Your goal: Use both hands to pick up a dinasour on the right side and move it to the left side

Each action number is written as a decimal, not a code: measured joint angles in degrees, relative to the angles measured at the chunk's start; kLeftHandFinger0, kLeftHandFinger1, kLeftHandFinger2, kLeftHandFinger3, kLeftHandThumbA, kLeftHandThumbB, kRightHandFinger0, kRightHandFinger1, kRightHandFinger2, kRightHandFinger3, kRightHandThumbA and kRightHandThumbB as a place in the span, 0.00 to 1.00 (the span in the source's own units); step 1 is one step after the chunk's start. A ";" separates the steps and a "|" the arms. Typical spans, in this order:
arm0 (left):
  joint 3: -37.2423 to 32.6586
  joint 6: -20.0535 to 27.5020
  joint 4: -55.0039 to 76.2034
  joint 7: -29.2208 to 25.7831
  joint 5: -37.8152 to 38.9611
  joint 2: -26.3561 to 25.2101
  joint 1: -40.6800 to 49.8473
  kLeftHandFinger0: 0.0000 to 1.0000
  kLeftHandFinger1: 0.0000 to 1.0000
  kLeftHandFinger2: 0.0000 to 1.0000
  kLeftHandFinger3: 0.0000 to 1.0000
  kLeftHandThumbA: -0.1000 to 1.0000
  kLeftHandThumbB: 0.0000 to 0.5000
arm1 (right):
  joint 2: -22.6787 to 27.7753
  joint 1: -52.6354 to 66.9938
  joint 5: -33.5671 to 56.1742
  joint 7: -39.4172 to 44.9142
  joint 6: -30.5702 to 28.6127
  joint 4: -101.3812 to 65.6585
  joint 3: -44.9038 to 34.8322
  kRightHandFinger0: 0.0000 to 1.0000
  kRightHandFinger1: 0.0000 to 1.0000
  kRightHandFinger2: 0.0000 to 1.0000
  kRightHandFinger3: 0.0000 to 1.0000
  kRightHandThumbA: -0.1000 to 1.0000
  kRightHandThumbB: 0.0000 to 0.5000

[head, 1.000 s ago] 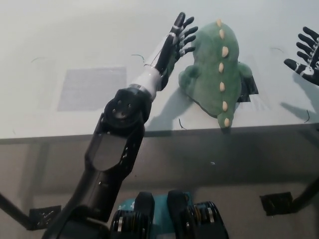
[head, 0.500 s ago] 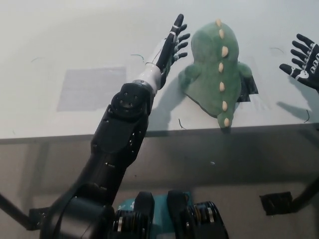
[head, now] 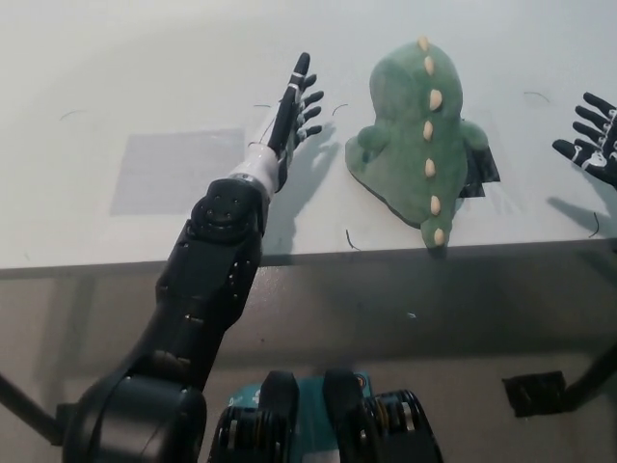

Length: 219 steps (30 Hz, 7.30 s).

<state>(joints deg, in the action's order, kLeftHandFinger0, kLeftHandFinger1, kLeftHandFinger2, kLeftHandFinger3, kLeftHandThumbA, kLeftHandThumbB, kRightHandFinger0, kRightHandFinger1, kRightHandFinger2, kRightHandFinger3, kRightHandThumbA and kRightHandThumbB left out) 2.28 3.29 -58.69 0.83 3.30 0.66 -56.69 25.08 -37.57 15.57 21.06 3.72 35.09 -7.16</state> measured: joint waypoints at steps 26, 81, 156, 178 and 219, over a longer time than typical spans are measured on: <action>-0.81 1.34 -2.50 -1.61 -0.74 2.86 1.54 1.00 1.00 1.00 1.00 1.00 0.88 | -2.57 2.31 -0.13 -0.07 0.00 -1.02 -0.01 1.00 1.00 1.00 1.00 1.00 0.51; 2.58 -2.03 -8.68 -4.98 1.98 9.12 -8.86 1.00 1.00 1.00 1.00 1.00 0.91 | -11.31 -6.42 -7.31 -7.96 5.22 -5.43 3.37 1.00 1.00 1.00 1.00 1.00 0.50; 6.02 -11.41 17.62 -2.10 4.22 -8.74 14.22 1.00 1.00 1.00 1.00 1.00 0.82 | -33.68 -13.45 -15.94 -18.79 -5.73 18.75 13.07 1.00 1.00 1.00 1.00 1.00 0.47; 8.18 -15.42 20.42 -1.05 5.36 -11.56 15.70 1.00 1.00 1.00 1.00 1.00 0.83 | -36.67 -13.14 -16.24 -18.66 -2.50 16.47 15.30 1.00 1.00 1.00 1.00 1.00 0.27; 10.32 -8.18 13.11 5.43 7.90 -19.50 15.38 1.00 1.00 1.00 1.00 1.00 0.91 | -28.26 -16.63 -15.95 -15.06 -4.96 20.09 11.60 1.00 1.00 1.00 1.00 1.00 0.45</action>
<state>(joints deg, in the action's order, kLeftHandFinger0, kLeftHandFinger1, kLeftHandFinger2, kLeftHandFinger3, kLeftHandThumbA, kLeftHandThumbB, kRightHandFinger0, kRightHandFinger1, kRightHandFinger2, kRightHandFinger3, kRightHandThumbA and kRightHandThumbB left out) 12.61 -4.89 -45.58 6.26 11.20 -18.84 -41.31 -3.18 -54.20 -0.38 5.99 -1.24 55.18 4.43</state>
